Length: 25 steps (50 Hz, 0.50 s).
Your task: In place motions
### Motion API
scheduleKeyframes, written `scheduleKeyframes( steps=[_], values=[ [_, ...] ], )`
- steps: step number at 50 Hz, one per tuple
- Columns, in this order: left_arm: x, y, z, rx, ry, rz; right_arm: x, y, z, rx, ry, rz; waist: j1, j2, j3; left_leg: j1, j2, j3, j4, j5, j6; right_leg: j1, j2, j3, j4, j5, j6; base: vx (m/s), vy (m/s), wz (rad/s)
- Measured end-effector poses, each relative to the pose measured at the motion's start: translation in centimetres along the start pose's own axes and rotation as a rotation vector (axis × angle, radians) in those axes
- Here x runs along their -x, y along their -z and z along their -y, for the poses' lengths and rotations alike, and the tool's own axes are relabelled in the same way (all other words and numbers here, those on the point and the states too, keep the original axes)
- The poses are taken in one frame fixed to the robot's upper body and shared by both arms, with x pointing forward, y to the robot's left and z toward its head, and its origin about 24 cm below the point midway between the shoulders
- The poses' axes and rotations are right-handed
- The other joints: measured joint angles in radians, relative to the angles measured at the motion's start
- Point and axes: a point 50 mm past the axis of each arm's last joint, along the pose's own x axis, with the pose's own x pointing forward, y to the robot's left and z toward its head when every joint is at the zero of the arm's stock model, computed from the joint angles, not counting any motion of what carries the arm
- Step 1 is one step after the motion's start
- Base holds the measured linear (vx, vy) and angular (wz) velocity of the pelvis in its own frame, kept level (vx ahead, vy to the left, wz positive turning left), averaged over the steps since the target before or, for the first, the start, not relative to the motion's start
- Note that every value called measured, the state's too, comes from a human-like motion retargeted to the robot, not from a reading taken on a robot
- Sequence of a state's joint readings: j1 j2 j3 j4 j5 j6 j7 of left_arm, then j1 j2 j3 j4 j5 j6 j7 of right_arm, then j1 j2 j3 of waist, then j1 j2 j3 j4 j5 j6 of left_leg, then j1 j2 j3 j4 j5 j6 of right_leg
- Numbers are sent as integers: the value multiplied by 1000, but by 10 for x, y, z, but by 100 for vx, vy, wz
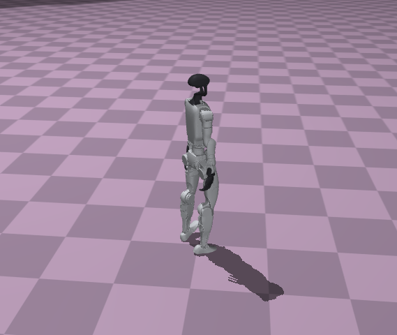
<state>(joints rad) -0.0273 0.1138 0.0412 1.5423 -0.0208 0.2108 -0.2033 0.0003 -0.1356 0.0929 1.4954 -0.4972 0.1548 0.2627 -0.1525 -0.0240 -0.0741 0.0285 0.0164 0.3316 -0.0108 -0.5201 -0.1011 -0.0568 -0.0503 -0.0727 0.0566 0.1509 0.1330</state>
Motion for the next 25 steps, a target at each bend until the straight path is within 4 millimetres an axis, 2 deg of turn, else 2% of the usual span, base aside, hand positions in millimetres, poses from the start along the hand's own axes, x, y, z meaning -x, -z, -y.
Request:
scheduleKeyframes(
  steps=[11, 25],
  values=[
    [-1, -1, 4, -34, 11, -6, -3, 18, -8, -38, -22, -58, 41, 12, 1, -29, -19, -93, 7, 16, 13, 43, -19, -87, -4, -31, -13, 14, -11, 46],
    [1, -3, 0, -17, 1, -7, -3, 32, -8, -19, -17, -90, 179, 23, -5, -147, -91, -381, 43, 85, 15, 135, -60, -305, -11, -119, -34, 38, 8, 112]
  ],
)
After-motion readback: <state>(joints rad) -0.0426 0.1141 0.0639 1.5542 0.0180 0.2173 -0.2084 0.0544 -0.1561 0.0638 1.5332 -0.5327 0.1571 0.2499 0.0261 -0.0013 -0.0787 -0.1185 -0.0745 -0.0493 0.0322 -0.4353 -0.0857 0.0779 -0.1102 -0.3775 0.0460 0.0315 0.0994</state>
